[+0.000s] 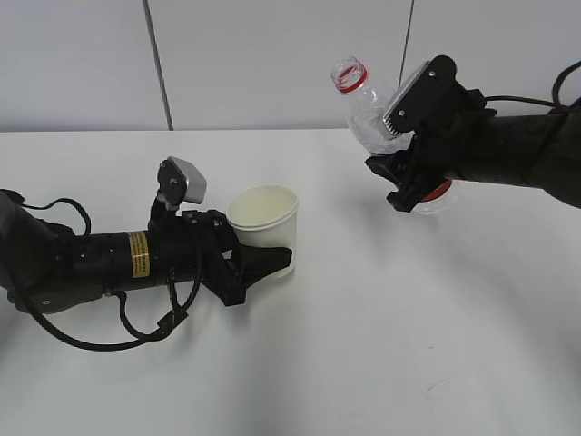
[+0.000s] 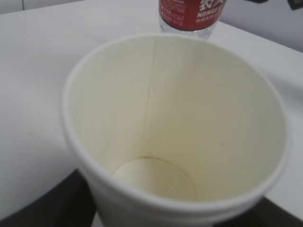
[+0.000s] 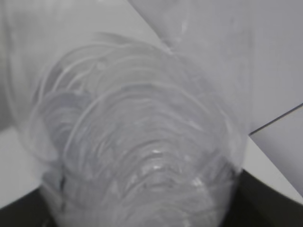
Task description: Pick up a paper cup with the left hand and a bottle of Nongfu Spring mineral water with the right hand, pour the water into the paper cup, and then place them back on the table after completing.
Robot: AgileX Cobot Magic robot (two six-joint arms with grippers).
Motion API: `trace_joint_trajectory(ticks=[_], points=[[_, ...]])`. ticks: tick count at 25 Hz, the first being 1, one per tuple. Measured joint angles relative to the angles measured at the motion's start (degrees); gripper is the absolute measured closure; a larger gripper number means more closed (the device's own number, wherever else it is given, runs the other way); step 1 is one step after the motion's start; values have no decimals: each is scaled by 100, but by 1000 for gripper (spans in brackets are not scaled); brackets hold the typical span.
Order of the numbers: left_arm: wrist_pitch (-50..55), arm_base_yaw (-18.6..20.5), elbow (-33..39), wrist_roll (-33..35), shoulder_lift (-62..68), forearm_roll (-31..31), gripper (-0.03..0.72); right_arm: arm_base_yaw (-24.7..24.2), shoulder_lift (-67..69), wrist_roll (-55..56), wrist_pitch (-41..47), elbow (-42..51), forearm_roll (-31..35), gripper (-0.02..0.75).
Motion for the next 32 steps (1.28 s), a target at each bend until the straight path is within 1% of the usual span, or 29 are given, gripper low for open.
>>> trace_joint_trajectory(ticks=[3, 6, 12, 15, 24, 32], points=[[7, 0, 0, -12, 0, 33, 273, 34, 0, -13, 25, -66, -197, 290], [59, 0, -11, -28, 0, 126, 273, 55, 0, -23, 135, -170, -555, 290], [271, -6, -221, -383, -19, 557, 274, 292, 0, -50, 668, -472, -1184, 291], [312, -13, -258, -459, -23, 647, 274, 378, 0, -60, 785, -590, -1421, 291], [480, -31, -303, -657, -57, 705, 275, 446, 0, -71, 1133, -678, -1963, 292], [573, -31, -360, -816, -342, 731, 275, 446, 0, -71, 1229, -810, -2136, 292]])
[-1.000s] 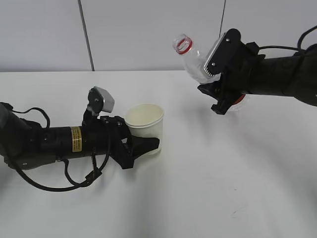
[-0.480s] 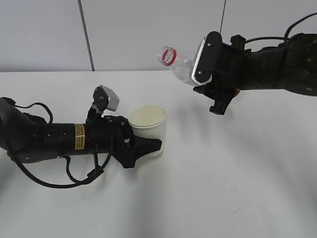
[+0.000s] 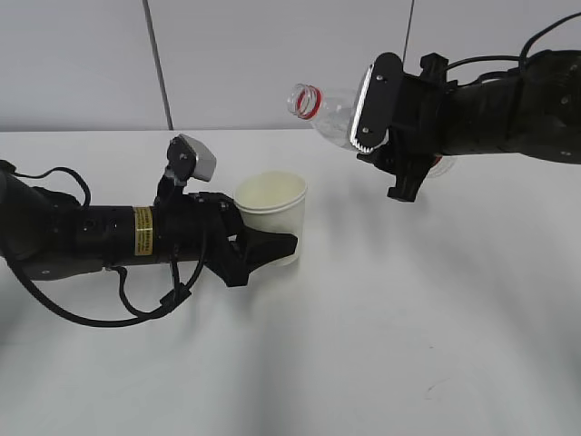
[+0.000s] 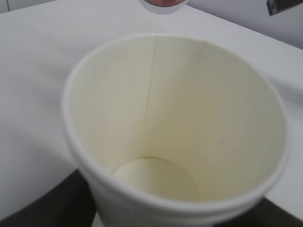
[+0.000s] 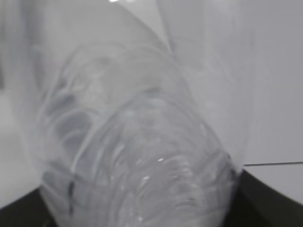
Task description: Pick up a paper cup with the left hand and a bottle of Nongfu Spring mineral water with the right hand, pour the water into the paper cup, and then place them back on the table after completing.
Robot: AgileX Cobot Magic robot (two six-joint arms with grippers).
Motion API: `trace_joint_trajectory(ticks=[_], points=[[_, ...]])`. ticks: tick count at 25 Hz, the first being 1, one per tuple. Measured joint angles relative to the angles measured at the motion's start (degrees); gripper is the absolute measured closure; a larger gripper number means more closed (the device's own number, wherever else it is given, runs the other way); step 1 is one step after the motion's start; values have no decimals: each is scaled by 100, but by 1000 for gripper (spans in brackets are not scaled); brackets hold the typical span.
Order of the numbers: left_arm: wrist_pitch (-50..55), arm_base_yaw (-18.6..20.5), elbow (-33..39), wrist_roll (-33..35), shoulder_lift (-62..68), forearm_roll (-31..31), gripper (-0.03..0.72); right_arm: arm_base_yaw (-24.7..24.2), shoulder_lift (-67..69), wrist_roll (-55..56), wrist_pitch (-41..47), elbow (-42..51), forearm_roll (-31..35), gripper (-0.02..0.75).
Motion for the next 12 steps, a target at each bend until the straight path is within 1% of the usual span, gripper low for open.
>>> trace_joint_trajectory(ticks=[7, 12], points=[[33, -19, 0, -135, -246, 29, 275, 0, 0, -11, 36, -4, -129, 292], [134, -176, 0, -146, -286, 40, 275, 0, 74, -22, 135, -90, -233, 292]])
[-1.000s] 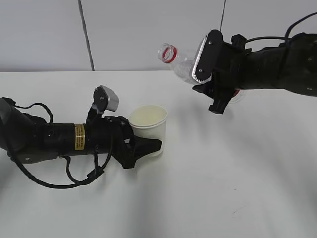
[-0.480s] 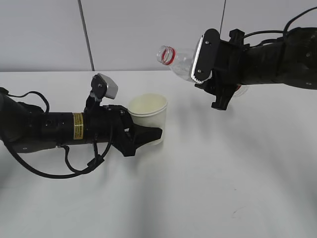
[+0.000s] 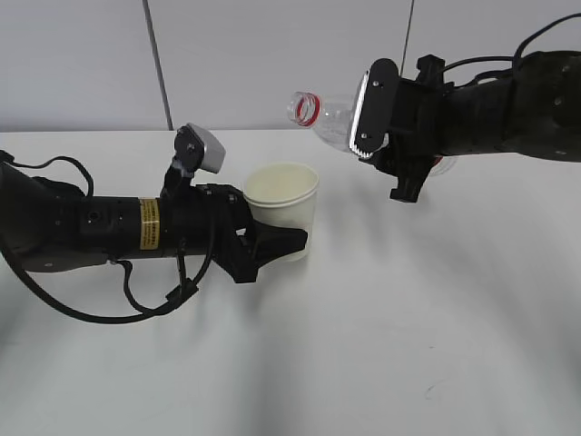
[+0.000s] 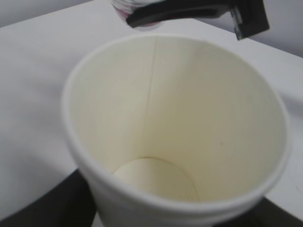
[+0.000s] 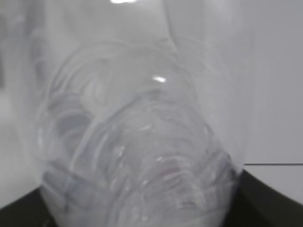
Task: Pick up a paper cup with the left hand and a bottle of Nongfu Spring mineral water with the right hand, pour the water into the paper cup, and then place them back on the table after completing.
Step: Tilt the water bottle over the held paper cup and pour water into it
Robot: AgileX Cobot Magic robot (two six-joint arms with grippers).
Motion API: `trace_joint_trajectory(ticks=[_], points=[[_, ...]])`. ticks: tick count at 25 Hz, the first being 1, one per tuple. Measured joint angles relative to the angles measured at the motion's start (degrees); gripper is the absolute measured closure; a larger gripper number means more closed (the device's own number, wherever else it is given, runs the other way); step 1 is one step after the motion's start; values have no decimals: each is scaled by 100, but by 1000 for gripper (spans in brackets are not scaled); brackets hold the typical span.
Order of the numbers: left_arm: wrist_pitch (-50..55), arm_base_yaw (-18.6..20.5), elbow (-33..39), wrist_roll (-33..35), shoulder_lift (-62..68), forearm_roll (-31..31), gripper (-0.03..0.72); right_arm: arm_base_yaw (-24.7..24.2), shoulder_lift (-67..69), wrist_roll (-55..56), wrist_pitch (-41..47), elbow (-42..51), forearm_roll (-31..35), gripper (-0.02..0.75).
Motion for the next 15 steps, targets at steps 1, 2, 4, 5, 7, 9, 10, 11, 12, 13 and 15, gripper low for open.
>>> trace_joint_trajectory(ticks=[1, 2, 4, 5, 7, 9, 10, 11, 12, 13, 15], points=[[59, -22, 0, 0, -5, 9, 275, 0, 0, 0, 10, -25, -28, 292], [100, -45, 0, -2, -5, 13, 275, 0, 0, 0, 21, -37, -67, 292], [114, -59, 0, -7, -5, 25, 275, 13, 10, 0, 21, -37, -159, 292], [126, -59, 0, -7, -5, 25, 275, 13, 9, 0, 21, -37, -198, 292], [188, -59, -24, -7, -5, 25, 275, 13, 9, 0, 33, -46, -276, 292], [213, -59, -60, -7, -5, 25, 275, 13, 9, 0, 83, -72, -388, 292], [218, -59, -74, -7, -5, 25, 275, 13, 9, 0, 126, -95, -447, 292], [218, -63, -84, -7, -5, 25, 275, 13, 9, 0, 166, -122, -475, 292], [230, -63, -86, -7, -5, 25, 275, 13, 9, 0, 208, -153, -523, 292], [230, -64, -86, -7, -5, 25, 275, 13, 9, 0, 249, -179, -569, 292], [237, -76, -86, -7, -5, 25, 275, 13, 9, 0, 287, -213, -690, 292]])
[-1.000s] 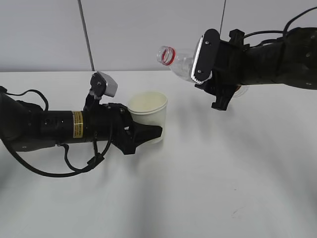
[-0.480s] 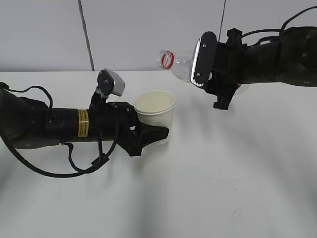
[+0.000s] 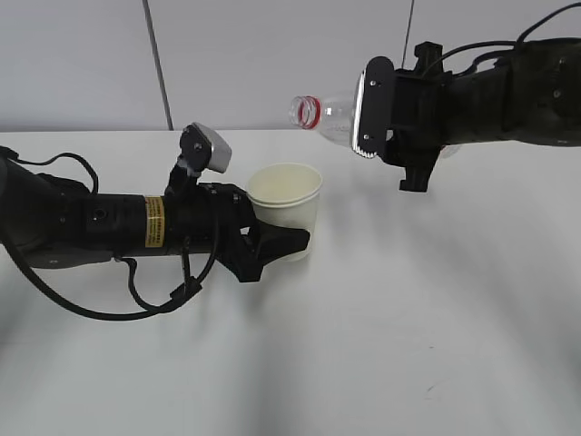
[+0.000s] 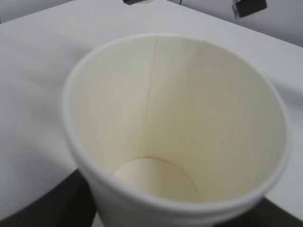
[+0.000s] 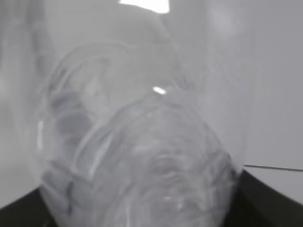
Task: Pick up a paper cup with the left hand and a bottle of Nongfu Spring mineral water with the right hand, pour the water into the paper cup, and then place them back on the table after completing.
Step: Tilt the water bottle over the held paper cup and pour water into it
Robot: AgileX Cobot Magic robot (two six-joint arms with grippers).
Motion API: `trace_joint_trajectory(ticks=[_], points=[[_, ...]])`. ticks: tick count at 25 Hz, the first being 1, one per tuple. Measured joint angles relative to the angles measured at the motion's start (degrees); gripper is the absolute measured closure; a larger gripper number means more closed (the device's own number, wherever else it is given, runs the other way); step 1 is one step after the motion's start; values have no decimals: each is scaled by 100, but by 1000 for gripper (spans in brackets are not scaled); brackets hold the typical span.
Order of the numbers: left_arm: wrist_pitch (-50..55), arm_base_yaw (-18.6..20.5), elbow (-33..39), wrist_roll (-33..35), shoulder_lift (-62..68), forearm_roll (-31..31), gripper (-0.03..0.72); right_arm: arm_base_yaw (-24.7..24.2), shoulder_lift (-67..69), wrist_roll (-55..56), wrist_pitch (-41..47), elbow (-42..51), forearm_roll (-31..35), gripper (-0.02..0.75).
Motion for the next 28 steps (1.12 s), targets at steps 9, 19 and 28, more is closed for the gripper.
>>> trace_joint_trajectory(ticks=[9, 19, 28], points=[[0, 0, 0, 0, 0, -48, 276, 17, 0, -9, 140, -34, -369, 292], [1, -4, 0, 0, 0, -61, 277, 26, 0, -9, 334, -173, -805, 292], [1, -4, -11, 0, 0, -85, 277, 128, 0, -9, 500, -173, -1103, 292]])
